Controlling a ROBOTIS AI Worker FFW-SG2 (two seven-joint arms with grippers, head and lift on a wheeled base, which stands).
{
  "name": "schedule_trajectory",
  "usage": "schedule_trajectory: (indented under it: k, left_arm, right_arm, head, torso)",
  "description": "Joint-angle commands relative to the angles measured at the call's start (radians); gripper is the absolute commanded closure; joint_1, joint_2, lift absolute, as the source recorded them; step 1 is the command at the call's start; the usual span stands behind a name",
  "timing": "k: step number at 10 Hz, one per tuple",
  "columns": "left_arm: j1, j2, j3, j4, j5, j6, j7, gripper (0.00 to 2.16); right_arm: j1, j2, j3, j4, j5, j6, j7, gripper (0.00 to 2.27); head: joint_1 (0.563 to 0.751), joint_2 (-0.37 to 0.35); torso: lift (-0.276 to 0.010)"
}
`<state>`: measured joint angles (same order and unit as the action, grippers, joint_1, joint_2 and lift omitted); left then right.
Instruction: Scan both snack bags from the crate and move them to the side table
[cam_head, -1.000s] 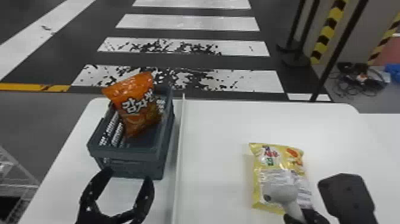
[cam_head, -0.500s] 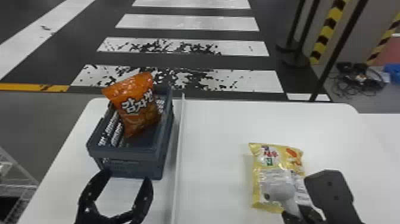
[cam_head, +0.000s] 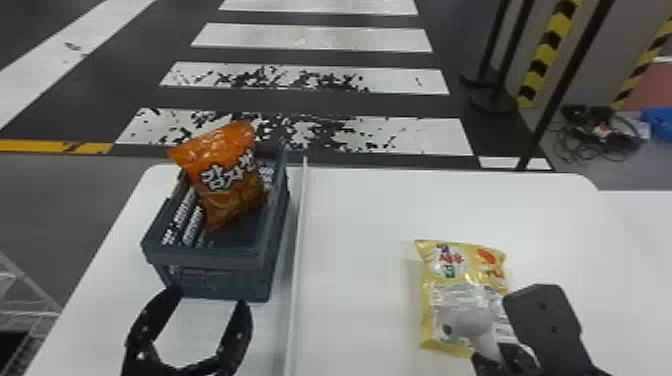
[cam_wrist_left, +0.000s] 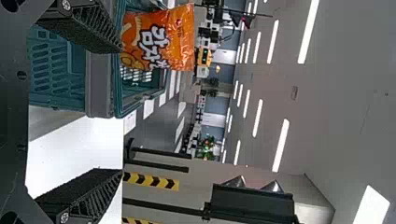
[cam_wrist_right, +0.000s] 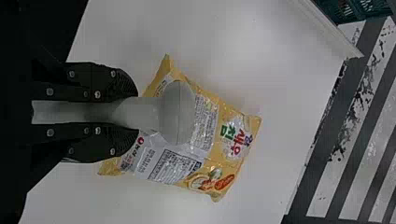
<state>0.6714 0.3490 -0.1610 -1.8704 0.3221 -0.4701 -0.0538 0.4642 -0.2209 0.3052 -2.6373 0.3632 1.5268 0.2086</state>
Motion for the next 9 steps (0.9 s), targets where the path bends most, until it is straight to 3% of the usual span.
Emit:
schedule_trajectory:
  k: [1,6,9]
  left_arm:
    - [-0.001,-0.001,0.0,0.002,0.0,0.0,0.0,0.08]
    - [-0.007,-0.001,-0.002,0.007,0.002,0.0,0.0,0.08]
    - [-0.007,-0.001,-0.002,0.007,0.002,0.0,0.0,0.08]
  right_arm:
    - [0.002,0.0,0.002,0.008,0.0,0.0,0.0,2.25]
    - [-0.002,0.0,-0.031,-0.007,-0.001,-0.009,-0.002,2.25]
    - [-0.001,-0.011,-0.13,-0.004,-0.007,-0.101,-0.025,2.25]
  head:
    - [0.695,-0.004]
    - [0.695,-0.007]
    - [0.695,-0.044]
  torso:
    - [-0.099]
    - [-0.099]
    - [-0.099]
